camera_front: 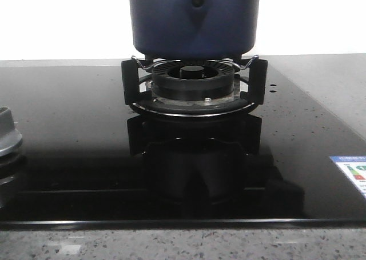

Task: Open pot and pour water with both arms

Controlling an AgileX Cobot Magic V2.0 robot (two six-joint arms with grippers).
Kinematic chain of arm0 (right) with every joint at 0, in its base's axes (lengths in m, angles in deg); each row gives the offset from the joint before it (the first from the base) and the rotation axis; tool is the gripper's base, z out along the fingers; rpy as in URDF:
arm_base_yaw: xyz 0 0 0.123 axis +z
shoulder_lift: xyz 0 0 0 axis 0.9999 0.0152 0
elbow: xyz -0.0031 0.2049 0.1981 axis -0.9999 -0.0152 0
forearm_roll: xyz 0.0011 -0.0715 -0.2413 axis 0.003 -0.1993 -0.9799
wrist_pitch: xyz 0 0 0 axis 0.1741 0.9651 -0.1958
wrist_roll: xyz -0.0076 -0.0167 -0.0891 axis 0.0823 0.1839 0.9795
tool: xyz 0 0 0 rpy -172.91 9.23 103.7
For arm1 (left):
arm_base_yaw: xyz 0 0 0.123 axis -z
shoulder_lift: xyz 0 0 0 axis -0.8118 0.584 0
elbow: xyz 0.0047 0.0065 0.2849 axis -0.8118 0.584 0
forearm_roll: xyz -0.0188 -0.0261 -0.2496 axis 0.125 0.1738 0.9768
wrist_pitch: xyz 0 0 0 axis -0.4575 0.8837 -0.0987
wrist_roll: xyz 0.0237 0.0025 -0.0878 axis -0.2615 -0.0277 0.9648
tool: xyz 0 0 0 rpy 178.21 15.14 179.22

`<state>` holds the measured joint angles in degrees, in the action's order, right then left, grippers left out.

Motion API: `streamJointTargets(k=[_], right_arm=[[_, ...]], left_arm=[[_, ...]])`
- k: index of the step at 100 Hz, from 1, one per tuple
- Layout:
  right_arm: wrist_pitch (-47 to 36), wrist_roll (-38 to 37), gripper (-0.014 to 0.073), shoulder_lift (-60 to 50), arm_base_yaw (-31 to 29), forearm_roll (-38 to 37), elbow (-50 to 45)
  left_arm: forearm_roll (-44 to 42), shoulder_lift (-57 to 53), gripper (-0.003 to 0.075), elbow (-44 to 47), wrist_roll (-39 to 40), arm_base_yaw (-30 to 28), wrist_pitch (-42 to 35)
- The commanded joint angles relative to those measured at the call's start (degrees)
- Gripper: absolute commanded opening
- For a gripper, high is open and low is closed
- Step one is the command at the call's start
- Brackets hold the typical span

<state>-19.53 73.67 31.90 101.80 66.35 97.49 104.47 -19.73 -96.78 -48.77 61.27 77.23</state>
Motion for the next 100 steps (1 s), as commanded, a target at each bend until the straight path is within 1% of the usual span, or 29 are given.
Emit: streamJointTargets(k=[1,25,45,64,79,86,100], right_arm=[[-2.14,0.23,0.0258,-0.42,1.81,-3.92,5.98],[3.03,0.23,0.0258,5.23,5.18,-16.18,14.65],[3.58,0.23,0.0258,9.58,6.37,-30.31,19.76],[3.35,0.60,0.0258,11.75,6.37,-38.40,20.99],[3.45,0.60,0.0258,12.79,6.37,-49.83,20.99],[4.13,0.60,0.0258,13.43,6.37,-52.11,20.99],[5.85,0.60,0.0258,14.78,6.37,-52.08,21.49]], left_arm=[[4.78,-1.47,0.0200,-1.61,0.99,-0.09,-2.25],[5.28,-1.47,0.0200,-1.61,1.08,-0.09,-1.64],[5.37,-1.47,0.0200,-1.61,1.21,-0.09,-1.28],[5.37,-1.47,0.0200,-1.61,1.23,-0.09,-0.82],[5.37,-1.47,0.0200,-1.61,1.23,-0.09,-0.80],[5.37,-1.47,0.0200,-1.61,1.23,-0.09,-0.58],[5.37,-1.47,0.0200,-1.61,1.23,-0.09,-0.48]])
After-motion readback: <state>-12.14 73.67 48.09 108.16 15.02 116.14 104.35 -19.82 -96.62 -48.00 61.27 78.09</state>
